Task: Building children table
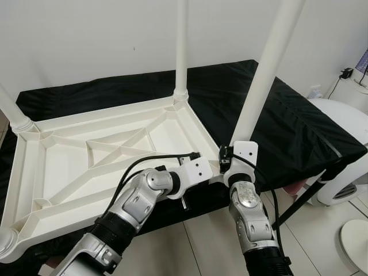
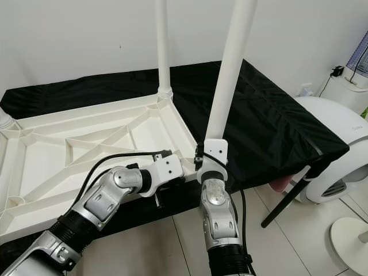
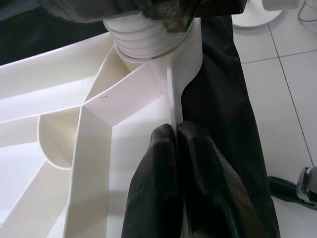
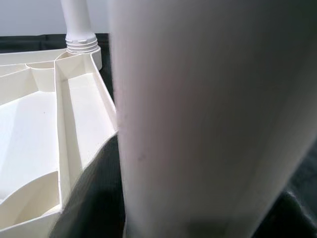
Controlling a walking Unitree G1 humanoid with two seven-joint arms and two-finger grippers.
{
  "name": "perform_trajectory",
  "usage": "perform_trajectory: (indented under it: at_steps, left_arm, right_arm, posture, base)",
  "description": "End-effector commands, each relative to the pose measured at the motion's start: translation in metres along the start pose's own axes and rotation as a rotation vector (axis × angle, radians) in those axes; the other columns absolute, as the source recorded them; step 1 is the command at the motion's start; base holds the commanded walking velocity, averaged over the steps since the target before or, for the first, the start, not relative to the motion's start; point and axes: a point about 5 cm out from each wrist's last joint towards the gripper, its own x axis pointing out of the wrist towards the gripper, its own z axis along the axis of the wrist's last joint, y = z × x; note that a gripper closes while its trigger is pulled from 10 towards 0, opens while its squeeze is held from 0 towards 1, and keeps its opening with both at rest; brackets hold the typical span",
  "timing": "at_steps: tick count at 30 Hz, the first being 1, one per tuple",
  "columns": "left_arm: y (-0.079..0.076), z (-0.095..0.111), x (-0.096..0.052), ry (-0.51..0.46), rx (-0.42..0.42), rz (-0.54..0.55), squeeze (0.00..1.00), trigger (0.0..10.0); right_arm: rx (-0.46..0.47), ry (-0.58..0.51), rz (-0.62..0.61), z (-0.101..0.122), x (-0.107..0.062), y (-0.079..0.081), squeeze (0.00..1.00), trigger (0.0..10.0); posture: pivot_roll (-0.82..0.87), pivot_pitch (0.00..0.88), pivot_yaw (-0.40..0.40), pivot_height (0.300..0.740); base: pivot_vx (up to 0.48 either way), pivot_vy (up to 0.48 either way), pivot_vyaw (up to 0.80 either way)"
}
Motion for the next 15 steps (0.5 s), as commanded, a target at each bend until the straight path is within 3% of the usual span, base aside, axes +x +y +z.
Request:
perform_trajectory:
  at_steps: [1,2,8,15]
  left_arm:
    - [-0.0142,-0.0047,0.0067,0.026,-0.001,-0.049,0.00,10.0]
    - [-0.0140,-0.0051,0.0065,0.028,0.000,-0.048,0.00,10.0]
    - [-0.0139,-0.0055,0.0066,0.029,-0.001,-0.046,0.00,10.0]
    - [-0.0133,-0.0049,0.0065,0.028,-0.002,-0.044,0.00,10.0]
  right_arm:
    - [0.009,0.002,0.025,0.0010,-0.0024,0.0055,0.81,10.0]
    - [0.034,-0.002,0.055,0.0017,-0.0037,0.0081,1.00,10.0]
    - [0.079,-0.043,0.126,0.0074,-0.0075,0.0117,1.00,10.0]
    - [0.070,-0.047,0.193,0.0077,-0.0085,0.0063,1.00,10.0]
  posture:
    - [-0.08,0.033,0.009,0.740]
    - [-0.08,0.034,0.008,0.740]
    - [-0.09,0.035,0.007,0.740]
    - [-0.09,0.043,0.008,0.740]
  base:
    - [0.000,0.000,0.00]
    - [0.000,0.000,0.00]
    - [0.000,0.000,0.00]
    - [0.000,0.000,0.00]
